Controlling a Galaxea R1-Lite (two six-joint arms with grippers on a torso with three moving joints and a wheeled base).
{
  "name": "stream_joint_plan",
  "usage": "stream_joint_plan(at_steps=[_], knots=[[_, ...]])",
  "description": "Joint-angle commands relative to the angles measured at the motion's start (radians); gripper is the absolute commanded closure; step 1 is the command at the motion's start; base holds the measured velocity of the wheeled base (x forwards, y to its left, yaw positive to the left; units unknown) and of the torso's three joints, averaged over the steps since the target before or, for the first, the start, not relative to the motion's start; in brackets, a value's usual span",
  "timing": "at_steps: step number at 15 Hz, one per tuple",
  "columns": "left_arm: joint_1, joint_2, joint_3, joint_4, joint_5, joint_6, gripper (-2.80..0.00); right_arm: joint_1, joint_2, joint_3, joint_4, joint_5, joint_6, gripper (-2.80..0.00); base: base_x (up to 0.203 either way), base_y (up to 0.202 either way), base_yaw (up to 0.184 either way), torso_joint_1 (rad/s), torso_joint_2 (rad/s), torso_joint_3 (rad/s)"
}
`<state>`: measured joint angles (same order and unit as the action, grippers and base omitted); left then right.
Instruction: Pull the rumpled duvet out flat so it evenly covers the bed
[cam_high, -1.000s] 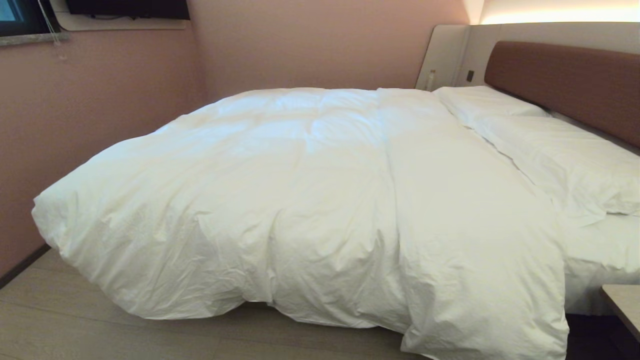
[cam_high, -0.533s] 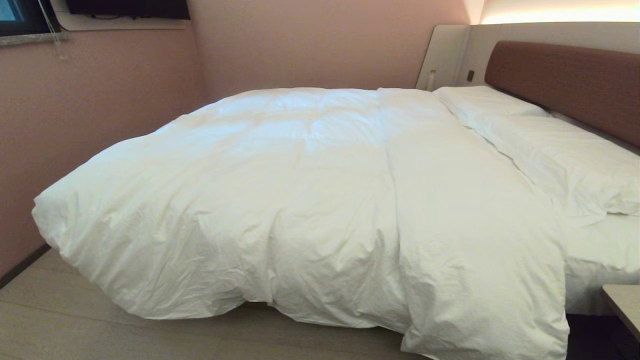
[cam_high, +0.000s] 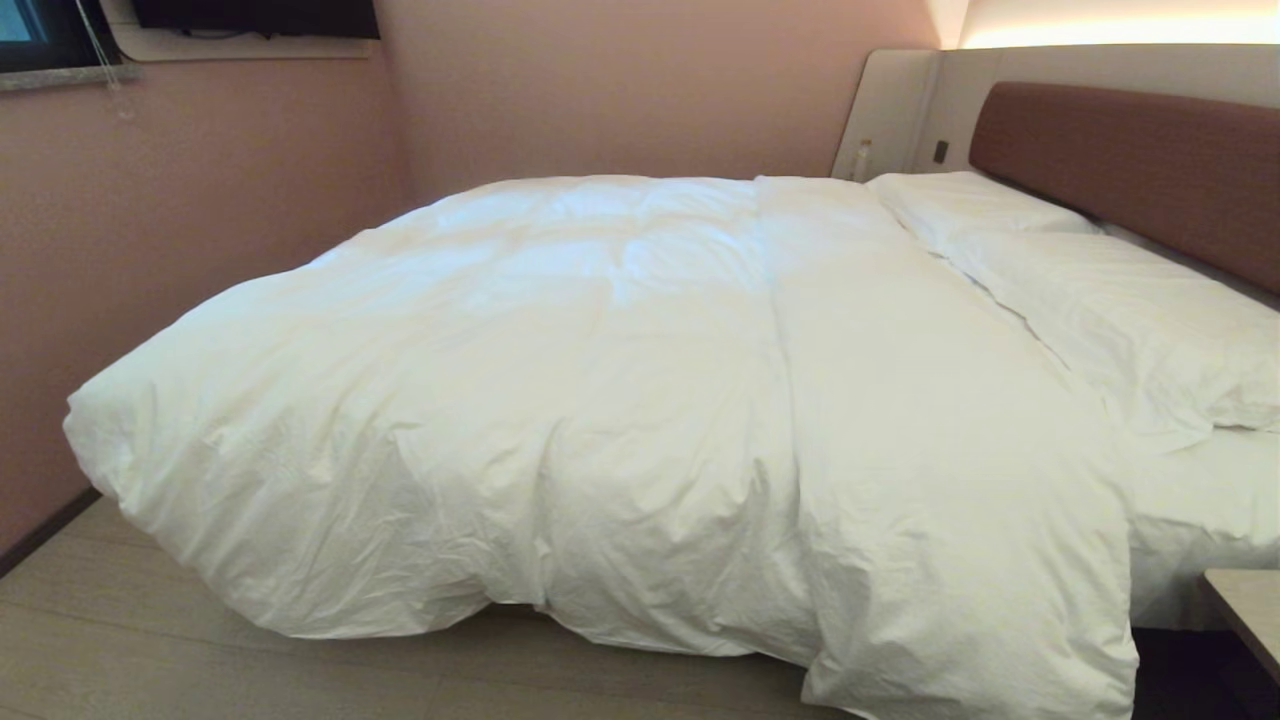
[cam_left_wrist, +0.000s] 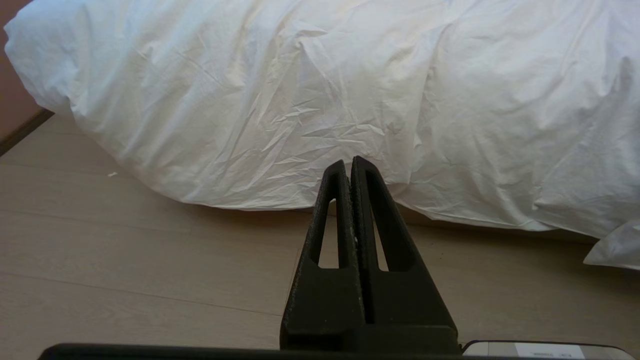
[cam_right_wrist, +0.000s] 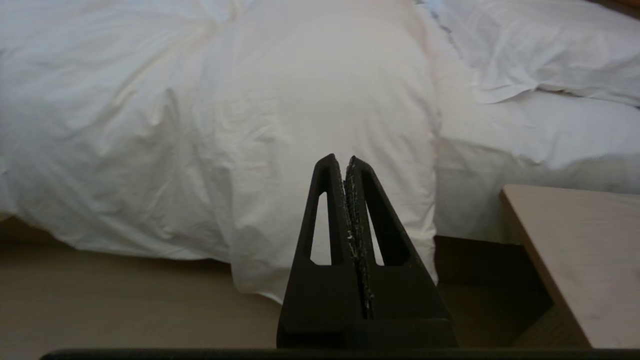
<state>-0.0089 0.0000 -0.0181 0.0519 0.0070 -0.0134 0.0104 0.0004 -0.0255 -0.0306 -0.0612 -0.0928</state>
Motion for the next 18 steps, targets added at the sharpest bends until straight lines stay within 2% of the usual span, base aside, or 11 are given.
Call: stream_joint_plan(at_steps=[1,5,9,18], knots=[[0.001,0.0,0.001,0.0,0.001,0.0,0.0,0.0,0.0,0.013,0.0,0.058,-0.001,0.0,0.0,0.0,0.0,0.0,0.0,0.0],[0.0,0.0,0.0,0.0,0.001,0.0,0.0,0.0,0.0,0.024,0.037,0.081,0.005,0.0,0.0,0.0,0.0,0.0,0.0,0.0],[0.0,0.0,0.0,0.0,0.001,0.0,0.0,0.0,0.0,0.024,0.035,0.067,0.084,0.0,0.0,0.0,0.0,0.0,0.0,0.0],[0.0,0.0,0.001,0.0,0.001,0.0,0.0,0.0,0.0,0.024,0.035,0.067,0.084,0.0,0.0,0.0,0.0,0.0,0.0,0.0]])
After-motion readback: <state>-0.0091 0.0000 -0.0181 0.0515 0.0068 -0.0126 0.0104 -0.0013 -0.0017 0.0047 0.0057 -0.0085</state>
